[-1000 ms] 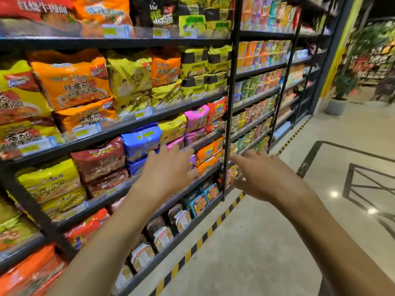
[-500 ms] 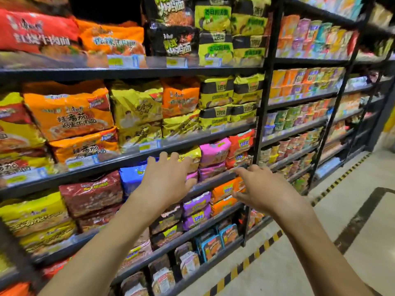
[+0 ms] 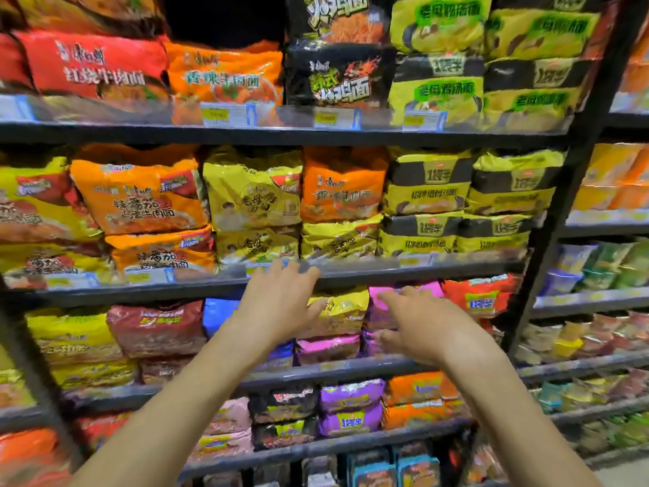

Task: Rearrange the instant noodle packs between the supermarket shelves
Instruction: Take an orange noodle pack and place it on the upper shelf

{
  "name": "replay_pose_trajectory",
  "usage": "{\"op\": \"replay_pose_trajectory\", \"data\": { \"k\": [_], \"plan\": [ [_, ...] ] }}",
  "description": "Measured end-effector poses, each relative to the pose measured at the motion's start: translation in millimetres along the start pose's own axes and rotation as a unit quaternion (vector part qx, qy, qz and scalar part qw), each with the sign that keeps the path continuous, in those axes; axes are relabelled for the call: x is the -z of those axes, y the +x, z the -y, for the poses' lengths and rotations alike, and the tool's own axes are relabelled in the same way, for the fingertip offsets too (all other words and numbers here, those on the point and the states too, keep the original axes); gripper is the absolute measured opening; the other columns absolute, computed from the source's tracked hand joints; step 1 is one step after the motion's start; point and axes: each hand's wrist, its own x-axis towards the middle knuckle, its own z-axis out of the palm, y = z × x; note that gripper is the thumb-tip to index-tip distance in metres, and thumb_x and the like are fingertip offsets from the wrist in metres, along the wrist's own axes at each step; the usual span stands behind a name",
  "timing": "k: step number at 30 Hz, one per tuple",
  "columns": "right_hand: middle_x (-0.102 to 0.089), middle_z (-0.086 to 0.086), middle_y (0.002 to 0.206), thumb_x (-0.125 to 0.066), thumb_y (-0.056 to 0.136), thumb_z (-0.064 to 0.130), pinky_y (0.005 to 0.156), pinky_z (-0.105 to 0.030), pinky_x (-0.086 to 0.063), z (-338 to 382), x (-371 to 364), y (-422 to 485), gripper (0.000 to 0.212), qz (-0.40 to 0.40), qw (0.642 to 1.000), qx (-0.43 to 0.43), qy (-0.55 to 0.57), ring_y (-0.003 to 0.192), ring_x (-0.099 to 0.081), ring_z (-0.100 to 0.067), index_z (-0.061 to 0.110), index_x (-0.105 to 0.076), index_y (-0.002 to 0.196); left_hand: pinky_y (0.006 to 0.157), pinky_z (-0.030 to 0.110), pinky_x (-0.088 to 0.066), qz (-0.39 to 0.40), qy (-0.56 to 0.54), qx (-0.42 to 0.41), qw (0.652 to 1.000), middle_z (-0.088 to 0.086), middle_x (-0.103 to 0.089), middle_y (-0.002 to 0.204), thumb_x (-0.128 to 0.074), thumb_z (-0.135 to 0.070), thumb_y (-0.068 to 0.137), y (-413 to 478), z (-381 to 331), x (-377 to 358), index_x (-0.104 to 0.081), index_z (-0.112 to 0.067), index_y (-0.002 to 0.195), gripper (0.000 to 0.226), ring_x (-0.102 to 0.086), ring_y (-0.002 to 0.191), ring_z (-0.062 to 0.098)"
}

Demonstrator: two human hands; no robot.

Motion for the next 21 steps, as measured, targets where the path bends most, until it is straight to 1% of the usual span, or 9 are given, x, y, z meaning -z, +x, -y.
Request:
{"op": "replay_pose_trajectory", "data": {
  "k": [3, 5, 8, 11, 13, 16, 19, 21],
  "plan": [
    [-0.043, -0.009, 0.150, -0.051, 0.098, 0.050, 0.105, -0.046, -0.043, -33.5, 10.0, 33.0, 0.064, -0.024, 0.999, 0.039, -0.011, 0.136, -0.042, -0.032, 0.026, -0.029, 0.153, 0.102, 0.046, -0.047, -0.013, -0.007, 0.040, 0.999, 0.007, -0.053, 0.144, -0.041, -0.055, 0.102, 31.6, -14.5, 5.7, -0.033, -0.025, 0.154, 0.060, -0.047, 0.135, 0.031],
    [-0.044, -0.009, 0.149, -0.051, 0.098, 0.049, 0.102, -0.045, -0.045, -53.4, 17.1, 54.7, 0.063, -0.046, 0.997, 0.059, -0.015, 0.135, -0.045, -0.032, 0.025, -0.029, 0.152, 0.100, 0.044, -0.048, -0.031, -0.024, 0.060, 0.997, 0.005, -0.054, 0.143, -0.042, -0.053, 0.102, 49.4, -21.9, 6.1, -0.034, -0.026, 0.153, 0.058, -0.048, 0.134, 0.030],
    [-0.051, -0.008, 0.140, -0.050, 0.099, 0.049, 0.093, -0.042, -0.047, -74.0, 23.6, 83.3, 0.059, -0.085, 0.994, 0.070, -0.023, 0.128, -0.049, -0.030, 0.024, -0.033, 0.150, 0.097, 0.044, -0.049, -0.079, -0.039, 0.081, 0.993, 0.005, -0.056, 0.142, -0.048, -0.048, 0.101, 72.4, -23.1, 3.2, -0.044, -0.024, 0.147, 0.053, -0.049, 0.132, 0.030],
    [-0.058, -0.007, 0.130, -0.050, 0.099, 0.049, 0.081, -0.040, -0.048, -82.7, 24.6, 113.4, 0.051, -0.121, 0.990, 0.067, -0.005, 0.122, -0.055, -0.030, 0.023, -0.041, 0.141, 0.099, 0.045, -0.048, -0.148, -0.080, 0.108, 0.980, 0.007, -0.054, 0.146, -0.054, -0.040, 0.099, 99.0, -14.4, -0.5, -0.045, -0.020, 0.150, 0.056, -0.046, 0.136, 0.031],
    [-0.060, -0.007, 0.126, -0.050, 0.098, 0.048, 0.078, -0.040, -0.049, -83.2, 26.7, 136.7, 0.049, -0.156, 0.985, 0.065, 0.020, 0.118, -0.057, -0.029, 0.023, -0.041, 0.140, 0.102, 0.044, -0.048, -0.183, -0.117, 0.119, 0.969, 0.008, -0.052, 0.147, -0.055, -0.035, 0.099, 118.4, -5.0, -5.4, -0.041, -0.020, 0.153, 0.058, -0.045, 0.137, 0.030],
    [-0.059, -0.009, 0.130, -0.052, 0.099, 0.046, 0.080, -0.042, -0.052, -80.8, 31.1, 169.5, 0.059, -0.221, 0.971, 0.054, 0.069, 0.119, -0.056, -0.030, 0.025, -0.031, 0.149, 0.107, 0.041, -0.045, -0.210, -0.162, 0.124, 0.956, 0.007, -0.047, 0.151, -0.056, -0.031, 0.099, 143.5, 5.2, -16.1, -0.030, -0.023, 0.159, 0.065, -0.043, 0.139, 0.027],
    [-0.055, -0.010, 0.137, -0.054, 0.098, 0.042, 0.084, -0.042, -0.052, -78.9, 31.9, 199.0, 0.069, -0.278, 0.951, 0.053, 0.122, 0.124, -0.053, -0.030, 0.024, -0.021, 0.156, 0.104, 0.040, -0.045, -0.230, -0.210, 0.118, 0.943, 0.007, -0.046, 0.152, -0.056, -0.031, 0.100, 166.4, 10.3, -25.9, -0.019, -0.025, 0.162, 0.072, -0.046, 0.135, 0.027],
    [-0.053, -0.010, 0.140, -0.055, 0.098, 0.041, 0.087, -0.041, -0.052, -78.9, 29.7, 219.1, 0.074, -0.308, 0.939, 0.062, 0.138, 0.125, -0.052, -0.030, 0.023, -0.015, 0.158, 0.103, 0.040, -0.046, -0.247, -0.247, 0.113, 0.930, 0.004, -0.044, 0.155, -0.056, -0.030, 0.101, 179.0, 10.9, -31.2, -0.013, -0.026, 0.163, 0.076, -0.047, 0.136, 0.025]
  ]
}}
